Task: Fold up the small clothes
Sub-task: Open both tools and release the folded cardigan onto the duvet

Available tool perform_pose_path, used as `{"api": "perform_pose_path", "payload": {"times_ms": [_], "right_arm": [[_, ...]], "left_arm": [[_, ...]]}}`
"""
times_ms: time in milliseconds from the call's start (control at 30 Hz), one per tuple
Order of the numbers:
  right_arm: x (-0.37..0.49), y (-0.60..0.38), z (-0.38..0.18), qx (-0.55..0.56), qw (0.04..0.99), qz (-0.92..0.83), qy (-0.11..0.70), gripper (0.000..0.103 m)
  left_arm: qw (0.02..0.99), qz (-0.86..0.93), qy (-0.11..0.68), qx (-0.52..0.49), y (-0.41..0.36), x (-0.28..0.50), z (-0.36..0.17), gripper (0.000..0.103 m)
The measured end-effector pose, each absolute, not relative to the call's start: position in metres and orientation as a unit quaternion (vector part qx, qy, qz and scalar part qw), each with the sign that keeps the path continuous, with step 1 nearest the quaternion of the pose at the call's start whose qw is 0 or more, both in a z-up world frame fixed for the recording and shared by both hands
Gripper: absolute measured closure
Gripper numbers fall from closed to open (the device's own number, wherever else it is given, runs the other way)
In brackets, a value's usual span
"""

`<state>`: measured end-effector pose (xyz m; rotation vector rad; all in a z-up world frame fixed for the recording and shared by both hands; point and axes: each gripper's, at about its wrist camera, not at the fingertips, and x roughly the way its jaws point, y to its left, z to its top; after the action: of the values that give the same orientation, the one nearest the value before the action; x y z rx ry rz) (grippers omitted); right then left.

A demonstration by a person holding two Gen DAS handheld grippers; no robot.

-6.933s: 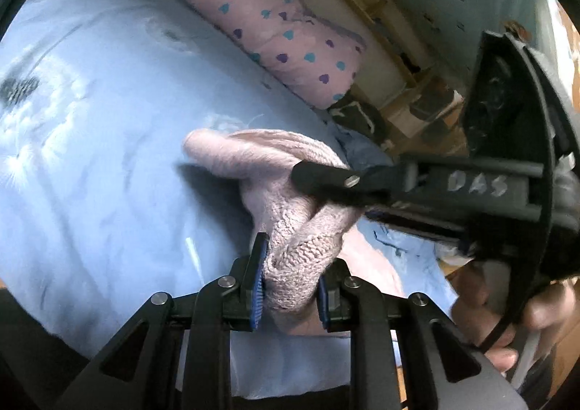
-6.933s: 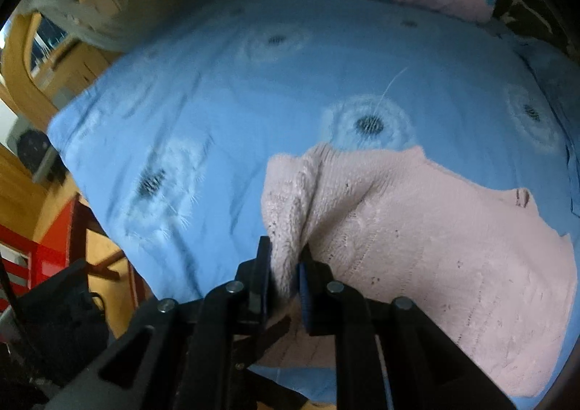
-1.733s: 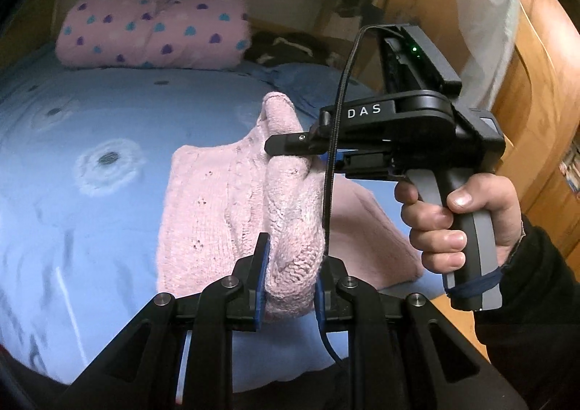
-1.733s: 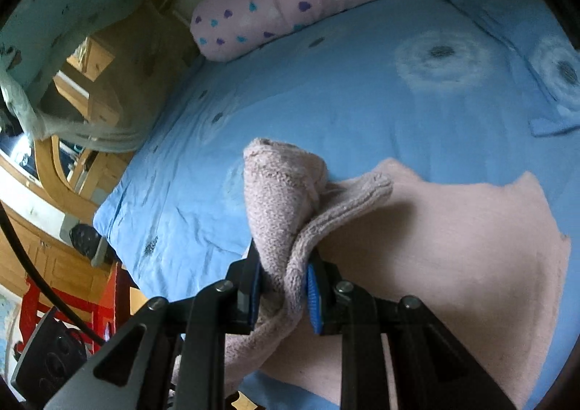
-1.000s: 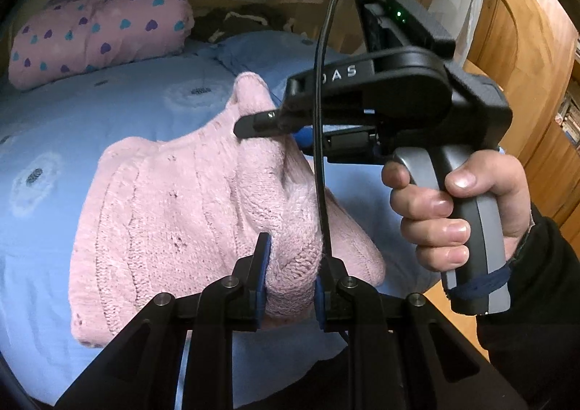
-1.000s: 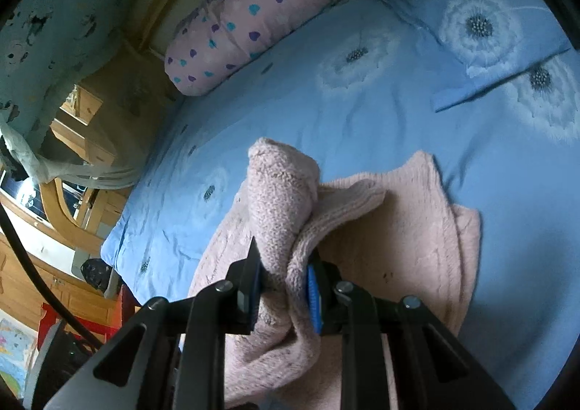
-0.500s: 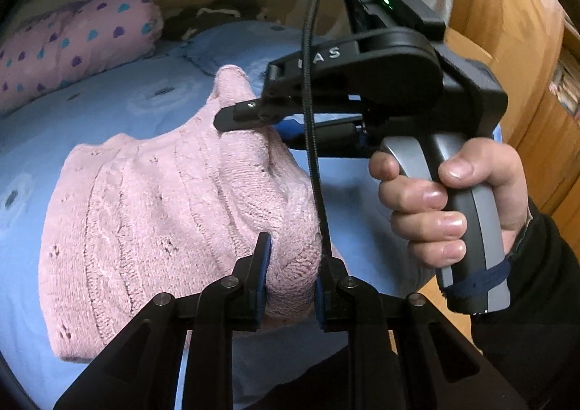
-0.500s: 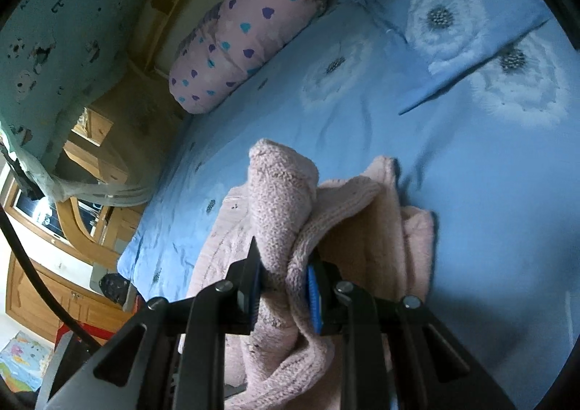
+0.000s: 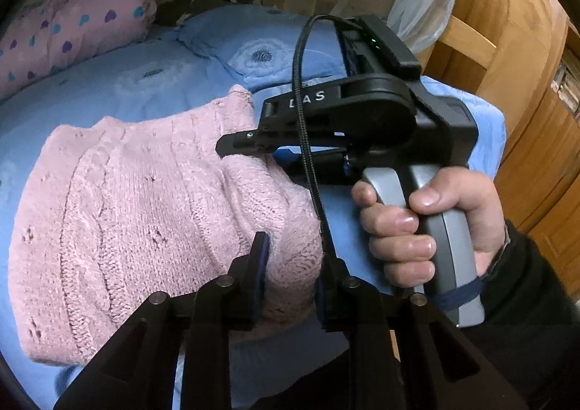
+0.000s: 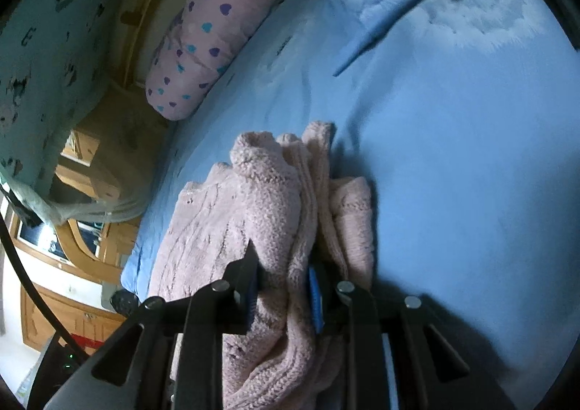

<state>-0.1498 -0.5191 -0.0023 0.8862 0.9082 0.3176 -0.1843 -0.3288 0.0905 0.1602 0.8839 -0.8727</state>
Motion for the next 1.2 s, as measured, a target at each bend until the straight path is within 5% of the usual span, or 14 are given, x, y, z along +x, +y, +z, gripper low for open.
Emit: {"api": "perform_pose_path", "payload": {"times_ms": [267, 400, 533, 633, 700, 867, 933, 1200], "right_arm": [[-0.156, -0.523, -0.011, 0.431, 0.789, 0.147, 0.411, 0.081], [-0.162, -0.522, -0.012, 0.431, 0.796, 0.137, 0.402, 0.081], [-0.171, -0.520, -0.002, 0.415, 0.808, 0.111, 0.402, 0.078], [-0.184, -0.523, 0.014, 0.387, 0.827, 0.071, 0.402, 0.066], [-0.198, -0.526, 0.029, 0.342, 0.850, 0.012, 0.401, 0.045], [-0.230, -0.532, 0.052, 0.345, 0.861, -0.010, 0.375, 0.045], [-0.243, -0.526, 0.055, 0.343, 0.862, -0.021, 0.374, 0.045], [-0.277, -0.481, 0.051, 0.321, 0.871, -0.043, 0.370, 0.032]], "left_arm": [[0.810, -0.402, 0.419, 0.079, -0.331, -0.191, 0.089, 0.095], [0.792, -0.414, 0.448, 0.026, -0.325, -0.186, 0.092, 0.083], [0.762, -0.423, 0.487, -0.055, -0.299, -0.173, 0.100, 0.083], [0.771, -0.424, 0.461, -0.112, -0.263, -0.174, 0.116, 0.080], [0.784, -0.423, 0.436, -0.132, -0.239, -0.177, 0.129, 0.072], [0.874, -0.368, 0.302, -0.094, -0.186, -0.198, 0.152, 0.048], [0.903, -0.337, 0.263, -0.048, -0.171, -0.206, 0.149, 0.047], [0.880, -0.347, 0.324, 0.012, -0.136, -0.201, 0.084, 0.047]]}}
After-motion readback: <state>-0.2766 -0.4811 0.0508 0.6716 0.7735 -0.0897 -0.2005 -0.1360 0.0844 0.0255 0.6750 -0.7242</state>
